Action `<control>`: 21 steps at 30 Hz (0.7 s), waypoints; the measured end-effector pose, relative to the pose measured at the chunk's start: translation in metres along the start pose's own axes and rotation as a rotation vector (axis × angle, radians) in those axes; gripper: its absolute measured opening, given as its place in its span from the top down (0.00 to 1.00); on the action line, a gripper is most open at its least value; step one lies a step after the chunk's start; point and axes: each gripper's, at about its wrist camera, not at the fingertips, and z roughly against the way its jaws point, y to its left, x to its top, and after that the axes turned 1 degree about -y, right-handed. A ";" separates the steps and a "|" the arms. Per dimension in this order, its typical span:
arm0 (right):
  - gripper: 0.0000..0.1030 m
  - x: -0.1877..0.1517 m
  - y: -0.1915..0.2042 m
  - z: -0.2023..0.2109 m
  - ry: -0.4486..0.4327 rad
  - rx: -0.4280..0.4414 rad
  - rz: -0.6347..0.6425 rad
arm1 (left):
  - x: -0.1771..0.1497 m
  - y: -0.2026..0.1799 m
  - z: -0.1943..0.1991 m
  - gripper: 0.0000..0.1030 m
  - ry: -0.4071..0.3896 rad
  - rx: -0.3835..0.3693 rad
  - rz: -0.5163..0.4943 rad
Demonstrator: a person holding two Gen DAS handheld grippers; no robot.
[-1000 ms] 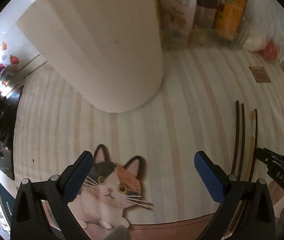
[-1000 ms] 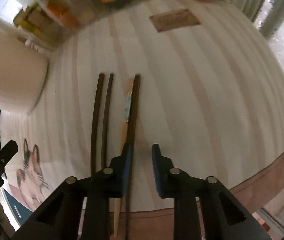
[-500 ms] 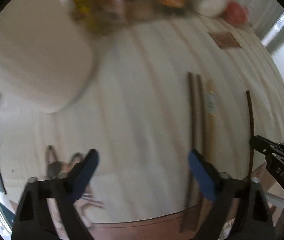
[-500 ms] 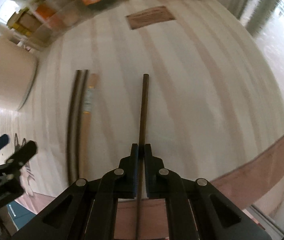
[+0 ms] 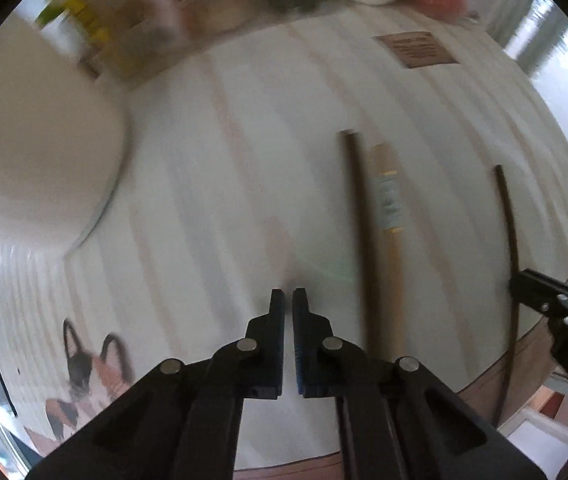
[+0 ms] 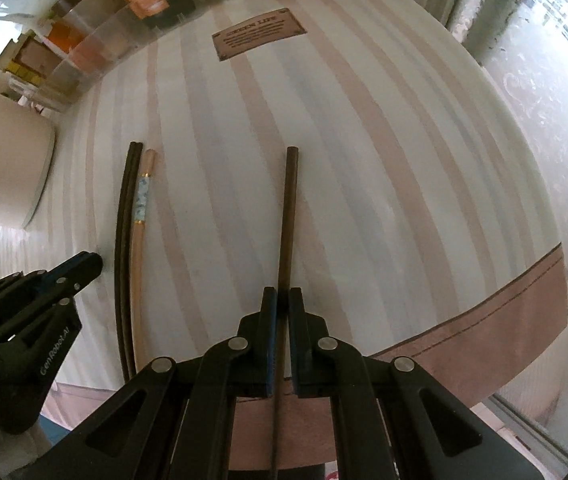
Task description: Organize utensils
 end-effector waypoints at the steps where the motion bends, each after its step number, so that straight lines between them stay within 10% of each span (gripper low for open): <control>1: 0.95 0.007 0.010 -0.003 0.005 0.003 0.006 | -0.004 0.010 0.000 0.98 0.009 0.000 0.028; 10: 0.95 -0.002 0.046 -0.010 0.076 0.075 0.119 | -0.054 0.105 0.001 0.99 0.088 -0.016 0.283; 15: 0.95 0.008 0.054 -0.014 0.078 0.059 0.138 | -0.054 0.112 0.014 0.96 0.049 -0.147 0.299; 19: 0.95 0.018 0.045 -0.014 0.058 0.027 0.110 | -0.032 0.073 0.024 0.59 0.000 -0.232 0.212; 21: 0.95 0.021 0.036 -0.013 0.054 0.022 0.081 | -0.024 0.047 0.026 0.58 -0.011 -0.239 0.149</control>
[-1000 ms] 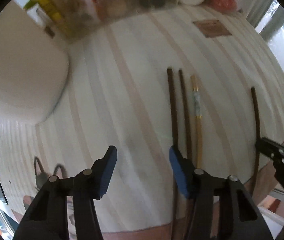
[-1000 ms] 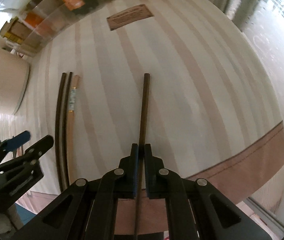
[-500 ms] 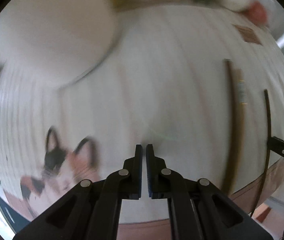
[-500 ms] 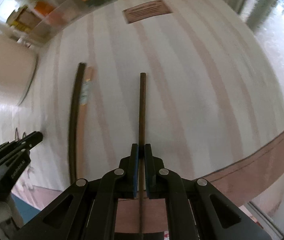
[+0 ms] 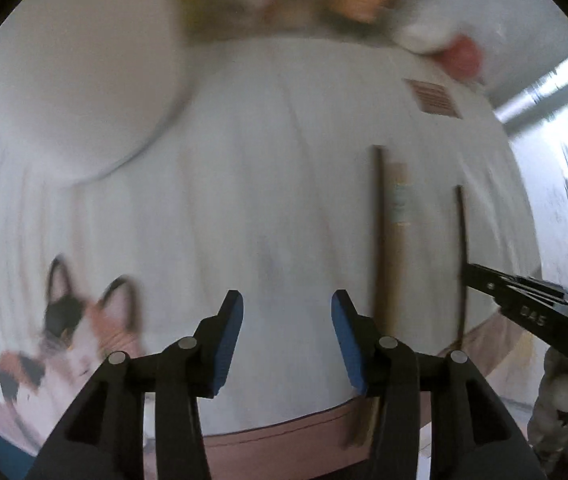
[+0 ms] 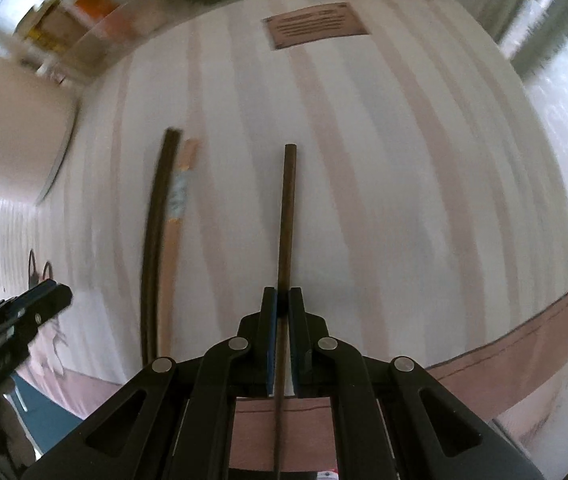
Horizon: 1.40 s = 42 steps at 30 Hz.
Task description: Organize utensils
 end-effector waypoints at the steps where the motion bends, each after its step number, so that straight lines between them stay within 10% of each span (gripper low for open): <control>1: 0.95 0.000 -0.006 0.002 -0.003 -0.006 -0.009 | 0.002 -0.008 -0.005 0.58 0.005 0.002 -0.033; 12: 0.95 -0.005 -0.043 0.012 -0.025 -0.005 -0.112 | 0.011 -0.046 -0.036 0.54 0.045 0.113 -0.226; 19: 0.95 -0.008 -0.052 0.016 -0.032 0.007 -0.123 | 0.016 -0.052 -0.039 0.89 0.032 0.143 -0.182; 23: 0.95 -0.009 -0.062 0.016 -0.031 0.005 -0.115 | 0.016 -0.027 -0.036 0.89 0.033 0.161 -0.111; 30: 0.95 -0.002 -0.060 0.011 -0.032 0.021 -0.125 | 0.025 -0.019 -0.015 0.77 0.038 0.070 -0.010; 32: 0.95 -0.002 -0.063 0.013 -0.031 0.024 -0.125 | 0.027 -0.038 -0.010 0.56 0.027 0.021 -0.043; 39: 0.95 -0.007 -0.081 0.019 -0.024 -0.007 -0.129 | 0.024 -0.110 -0.050 0.57 0.088 0.106 -0.244; 42: 0.95 -0.008 -0.085 0.020 -0.019 -0.004 -0.135 | 0.020 -0.123 -0.056 0.83 0.051 0.141 -0.264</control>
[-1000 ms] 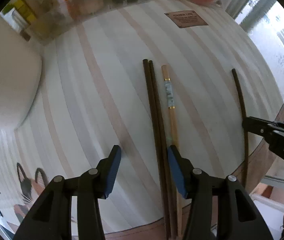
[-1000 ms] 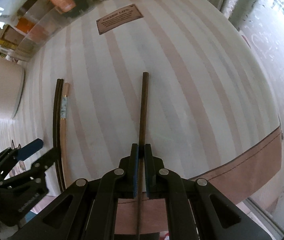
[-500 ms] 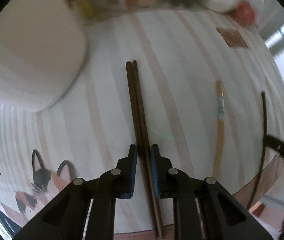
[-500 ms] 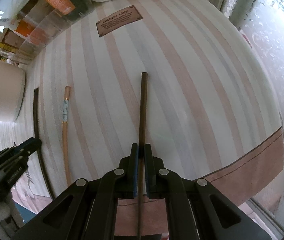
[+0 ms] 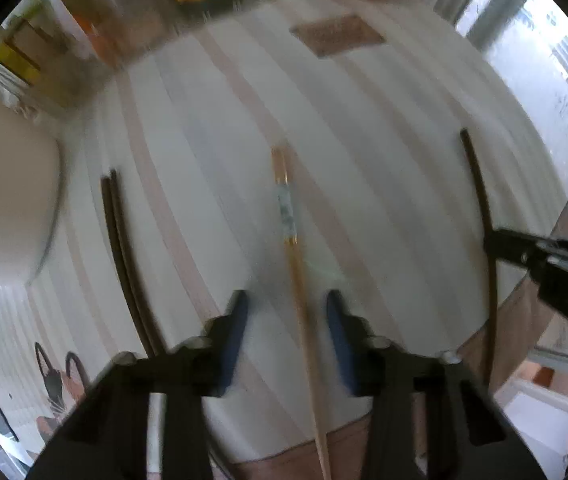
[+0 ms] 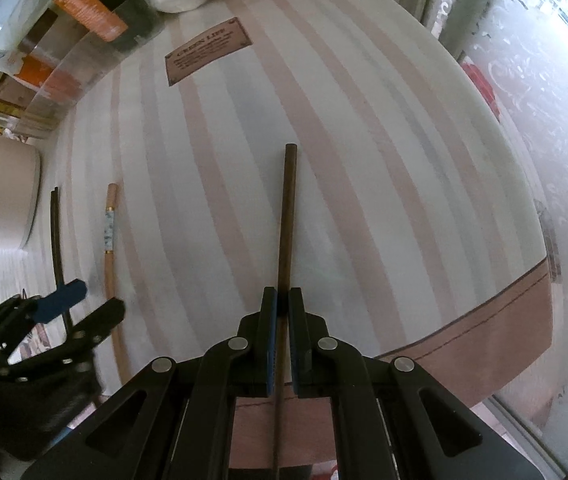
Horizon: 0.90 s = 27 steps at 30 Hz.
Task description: Organize utensils
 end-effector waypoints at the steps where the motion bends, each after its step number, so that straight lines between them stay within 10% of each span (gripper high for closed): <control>1: 0.95 0.000 -0.001 0.001 0.001 -0.001 0.002 | 0.000 -0.002 0.000 0.92 0.002 -0.005 0.009; 10: 0.95 0.004 0.031 -0.009 0.063 0.048 0.118 | 0.007 0.057 -0.001 0.95 0.048 -0.045 0.234; 27: 0.94 0.025 0.070 -0.007 -0.004 -0.063 0.186 | 0.065 0.052 0.008 0.96 -0.006 0.007 0.136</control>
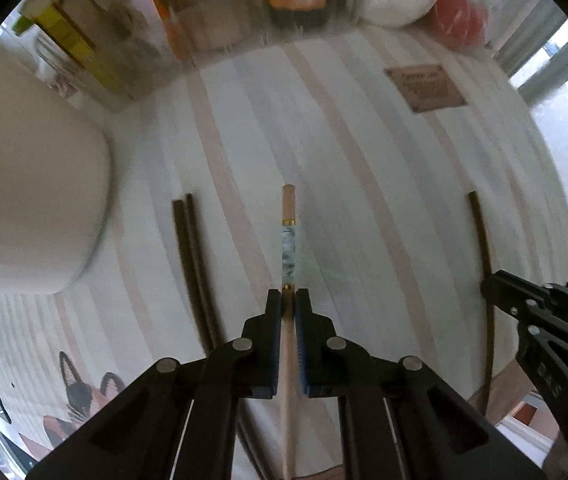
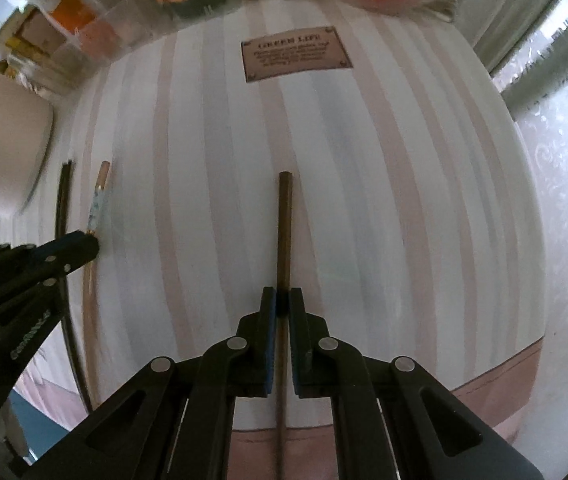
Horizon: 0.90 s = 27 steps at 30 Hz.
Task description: Organize utensils
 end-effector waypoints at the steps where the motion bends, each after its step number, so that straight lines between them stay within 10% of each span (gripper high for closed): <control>1: 0.95 -0.002 -0.002 0.002 -0.013 0.013 -0.015 | -0.001 0.001 0.007 0.96 -0.016 -0.003 -0.004; 27: 0.96 -0.016 0.057 0.136 -0.438 0.175 -0.010 | -0.038 0.100 0.175 1.00 -0.415 -0.009 0.035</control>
